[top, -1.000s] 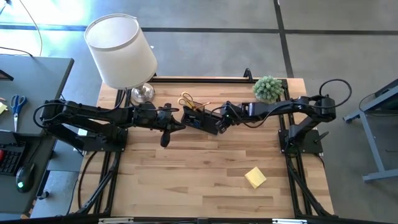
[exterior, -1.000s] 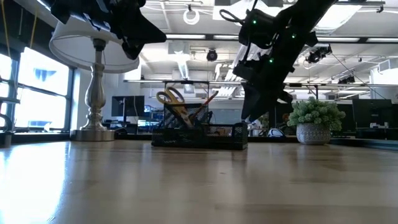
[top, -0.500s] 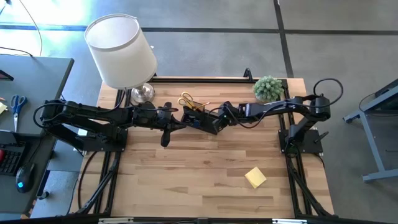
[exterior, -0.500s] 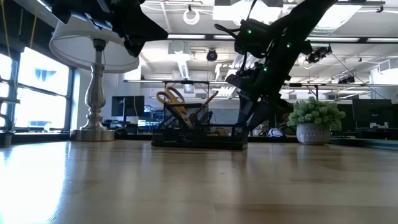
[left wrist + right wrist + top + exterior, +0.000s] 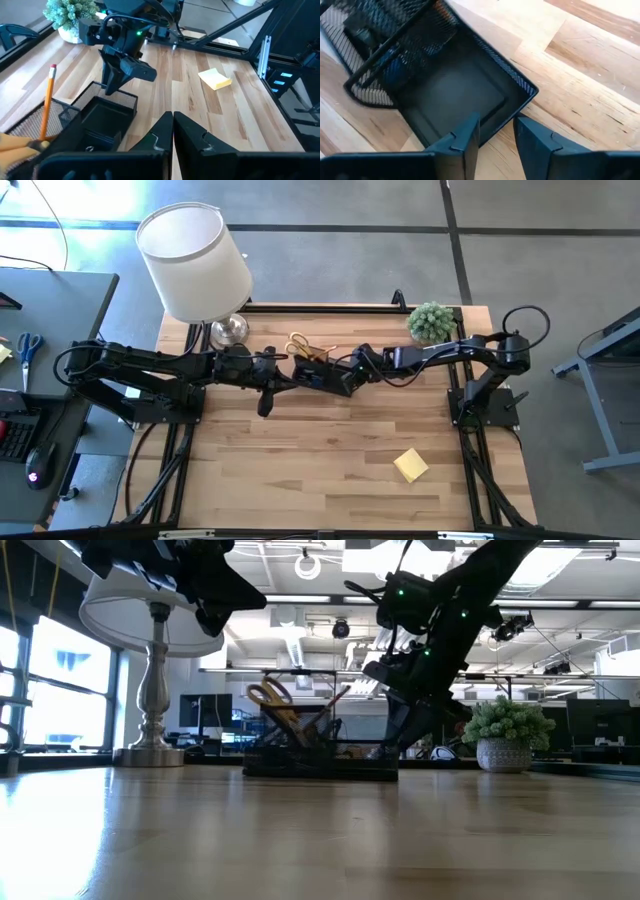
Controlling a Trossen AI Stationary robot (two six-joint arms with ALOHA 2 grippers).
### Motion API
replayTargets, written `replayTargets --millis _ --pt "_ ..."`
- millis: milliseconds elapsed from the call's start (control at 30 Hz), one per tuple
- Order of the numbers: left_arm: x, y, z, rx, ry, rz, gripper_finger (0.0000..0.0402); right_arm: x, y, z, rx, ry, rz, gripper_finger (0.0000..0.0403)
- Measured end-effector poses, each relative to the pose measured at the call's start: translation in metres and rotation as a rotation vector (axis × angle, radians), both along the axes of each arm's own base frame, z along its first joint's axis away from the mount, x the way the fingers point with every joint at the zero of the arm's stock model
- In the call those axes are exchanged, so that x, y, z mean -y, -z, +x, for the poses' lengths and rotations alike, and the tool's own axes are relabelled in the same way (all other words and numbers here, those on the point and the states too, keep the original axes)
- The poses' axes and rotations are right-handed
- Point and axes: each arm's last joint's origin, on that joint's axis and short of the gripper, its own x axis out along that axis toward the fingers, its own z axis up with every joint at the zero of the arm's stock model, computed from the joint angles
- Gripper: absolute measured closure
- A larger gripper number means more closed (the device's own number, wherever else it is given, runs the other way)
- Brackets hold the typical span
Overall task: Pick and place office supplies into organizer
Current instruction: Adjust the desk organizer
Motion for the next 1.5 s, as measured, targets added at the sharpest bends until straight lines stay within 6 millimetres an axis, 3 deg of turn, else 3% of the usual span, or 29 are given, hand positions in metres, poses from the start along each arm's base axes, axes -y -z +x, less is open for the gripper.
replayTargets --millis 267,967,1500 --pt "0.000 0.000 0.000 0.000 0.000 0.000 0.0399 0.000 0.000 -0.001 -0.010 -0.011 -0.001 0.0316" --pt "0.000 0.001 0.000 -0.008 0.000 -0.001 0.0399 -0.001 0.001 -0.001 -0.017 -0.049 0.008 0.0318" --pt "0.000 0.001 -0.001 -0.014 0.000 -0.002 0.0399 -0.016 0.001 0.002 -0.002 -0.064 0.050 0.0318"
